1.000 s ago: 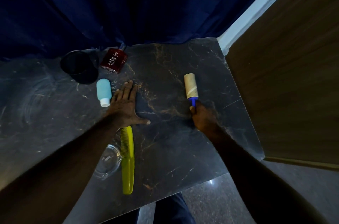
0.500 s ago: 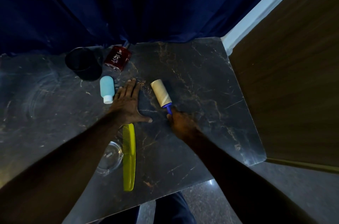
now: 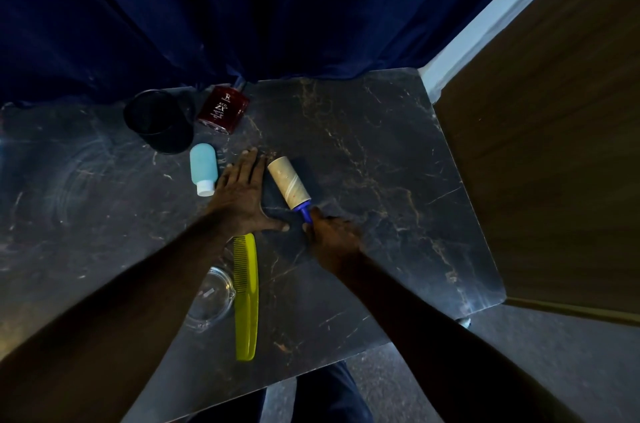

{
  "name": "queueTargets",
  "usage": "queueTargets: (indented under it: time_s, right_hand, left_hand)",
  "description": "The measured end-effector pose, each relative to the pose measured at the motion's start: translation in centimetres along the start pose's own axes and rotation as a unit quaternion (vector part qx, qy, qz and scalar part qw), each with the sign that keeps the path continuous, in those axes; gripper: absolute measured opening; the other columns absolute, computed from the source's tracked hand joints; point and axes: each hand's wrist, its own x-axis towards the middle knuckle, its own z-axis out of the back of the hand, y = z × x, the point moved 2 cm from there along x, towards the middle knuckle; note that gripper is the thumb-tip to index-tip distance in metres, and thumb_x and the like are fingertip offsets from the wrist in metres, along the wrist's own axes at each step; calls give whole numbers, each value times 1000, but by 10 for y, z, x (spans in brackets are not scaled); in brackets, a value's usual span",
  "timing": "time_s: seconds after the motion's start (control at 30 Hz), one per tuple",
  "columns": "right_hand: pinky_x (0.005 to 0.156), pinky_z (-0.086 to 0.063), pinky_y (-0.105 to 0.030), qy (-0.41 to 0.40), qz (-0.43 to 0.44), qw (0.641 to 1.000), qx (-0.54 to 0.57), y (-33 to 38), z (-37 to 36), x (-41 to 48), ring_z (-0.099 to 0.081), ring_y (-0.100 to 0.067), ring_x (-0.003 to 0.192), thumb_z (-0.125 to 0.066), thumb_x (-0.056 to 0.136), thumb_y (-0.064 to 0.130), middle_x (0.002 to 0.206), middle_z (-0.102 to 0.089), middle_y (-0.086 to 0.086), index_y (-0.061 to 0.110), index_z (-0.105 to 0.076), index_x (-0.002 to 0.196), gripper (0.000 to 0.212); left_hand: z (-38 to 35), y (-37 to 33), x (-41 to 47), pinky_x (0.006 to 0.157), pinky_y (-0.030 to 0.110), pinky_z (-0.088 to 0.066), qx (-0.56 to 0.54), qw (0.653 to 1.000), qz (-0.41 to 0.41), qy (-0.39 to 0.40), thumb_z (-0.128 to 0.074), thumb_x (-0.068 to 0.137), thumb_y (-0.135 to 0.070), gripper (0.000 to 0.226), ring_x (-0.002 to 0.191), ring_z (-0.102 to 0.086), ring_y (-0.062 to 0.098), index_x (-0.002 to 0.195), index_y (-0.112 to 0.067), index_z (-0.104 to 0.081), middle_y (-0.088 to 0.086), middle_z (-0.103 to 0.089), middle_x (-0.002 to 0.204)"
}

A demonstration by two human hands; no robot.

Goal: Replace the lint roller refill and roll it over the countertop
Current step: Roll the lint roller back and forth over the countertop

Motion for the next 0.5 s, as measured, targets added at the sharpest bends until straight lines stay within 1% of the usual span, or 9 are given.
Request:
queueTargets:
  time_s: [0.03,0.1,0.2,0.23,0.27,0.33,0.37,0.4,0.5]
  right_hand:
    - [101,-42,-42,13,-19,1000,11,0,0,1,-61,-28,115,-27,107,40,127,-63,-12,12,-39,149,52]
    - [88,-50,-45,3,-57,997,58,-1,5,2,-66,-34,103,-39,104,33,113,-68,-15,12,-52,136,40]
    - [66,-58,-38,-90,-52,994,19,-1,8,-6,-71,-26,71,-63,95,28,82,-74,-13,5,-70,117,33]
    - [65,-58,-38,-110,-50,993,-9,-4,9,-5,-71,-26,70,-65,94,28,81,-74,-13,4,-71,116,33]
    - [69,-57,-39,-89,-66,994,-10,-7,14,-2,-72,-29,77,-61,97,30,88,-73,-15,6,-68,120,35]
    - [86,-51,-42,-22,-145,989,29,-18,17,9,-67,-35,100,-42,104,38,110,-69,-16,13,-54,135,42]
    - [91,-49,-43,4,-175,984,45,-26,17,11,-65,-34,106,-37,104,42,116,-67,-15,16,-49,139,45]
    - [93,-48,-44,20,-198,978,64,-34,19,12,-63,-34,108,-35,104,44,119,-65,-15,18,-48,140,46]
    - [92,-47,-43,18,-238,967,90,-54,26,11,-62,-35,111,-37,103,46,124,-64,-16,21,-45,142,47]
  left_hand:
    - [0,0,0,129,49,-2,0,1000,0,0,-66,49,-95,159,162,9,25,165,-21,11,4,15,175]
    - [-2,1,1,128,47,0,1,1000,0,2,-66,48,-96,159,162,10,25,165,-21,12,4,14,175]
    - [-3,2,2,128,46,-1,3,1000,3,3,-67,48,-96,159,162,10,25,165,-23,13,3,15,175]
    - [-3,2,2,128,47,-2,4,1000,4,4,-67,48,-96,159,162,10,25,165,-23,13,3,16,174]
    - [-3,2,2,128,47,-2,5,1000,3,4,-67,48,-96,159,162,9,26,165,-24,14,2,16,174]
    - [-3,2,2,128,48,-3,2,1000,2,1,-66,47,-97,159,162,8,26,164,-25,14,1,16,174]
    - [-4,3,2,128,48,-3,1,1000,1,1,-65,47,-98,160,162,8,26,164,-25,14,1,16,174]
    - [-4,3,2,128,48,-3,1,1000,0,1,-64,46,-99,160,162,8,26,164,-24,14,1,17,174]
    - [-5,3,2,129,48,-4,5,1000,1,0,-60,43,-102,162,162,8,26,165,-23,13,0,16,174]
